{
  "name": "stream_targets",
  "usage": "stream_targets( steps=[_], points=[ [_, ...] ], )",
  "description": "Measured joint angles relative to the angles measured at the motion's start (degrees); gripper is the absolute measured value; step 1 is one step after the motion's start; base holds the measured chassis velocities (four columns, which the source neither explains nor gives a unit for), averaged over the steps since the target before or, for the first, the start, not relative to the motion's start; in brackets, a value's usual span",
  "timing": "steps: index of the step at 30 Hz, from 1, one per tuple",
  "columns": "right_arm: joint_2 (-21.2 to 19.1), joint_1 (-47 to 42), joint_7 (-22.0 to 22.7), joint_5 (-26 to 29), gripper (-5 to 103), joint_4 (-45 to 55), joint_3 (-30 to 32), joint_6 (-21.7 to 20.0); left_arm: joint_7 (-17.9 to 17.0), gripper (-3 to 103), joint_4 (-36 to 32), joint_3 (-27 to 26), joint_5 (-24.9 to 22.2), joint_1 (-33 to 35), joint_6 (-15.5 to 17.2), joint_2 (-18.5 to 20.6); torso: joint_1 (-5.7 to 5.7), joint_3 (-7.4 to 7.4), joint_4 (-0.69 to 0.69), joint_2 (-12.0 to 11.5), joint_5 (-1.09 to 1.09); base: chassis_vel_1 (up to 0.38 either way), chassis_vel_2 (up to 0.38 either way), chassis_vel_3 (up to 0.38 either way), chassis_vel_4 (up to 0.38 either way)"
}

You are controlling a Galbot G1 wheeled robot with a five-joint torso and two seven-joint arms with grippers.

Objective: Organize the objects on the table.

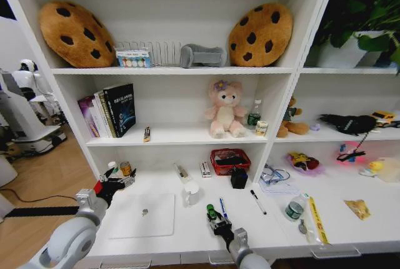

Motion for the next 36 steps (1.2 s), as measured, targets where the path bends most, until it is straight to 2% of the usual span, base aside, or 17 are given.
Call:
stream_targets(
  steps=[1,15,36],
  points=[
    [0.0,-0.1,0.0,0.0,35,0.1,0.1,0.0,0.0,100,0.0,0.0,0.0,0.0,0.0,-0.1,0.00,0.00,0.00,0.0,0.00,0.000,0.000,0.000,0.000],
    [-1.2,-1.5,-0.1,0.5,35,2.2,2.8,0.0,0.0,100,-0.2,-0.1,0.1,0.2,0.0,0.0,0.00,0.00,0.00,0.0,0.00,0.000,0.000,0.000,0.000],
    [-6.7,-14.1,-1.1,3.8,35,20.8,24.3,0.2,0.8,100,-1.2,-1.0,1.3,0.9,-0.7,-1.1,0.00,0.00,-0.01,0.0,0.01,0.000,0.000,0.000,0.000]
  ],
)
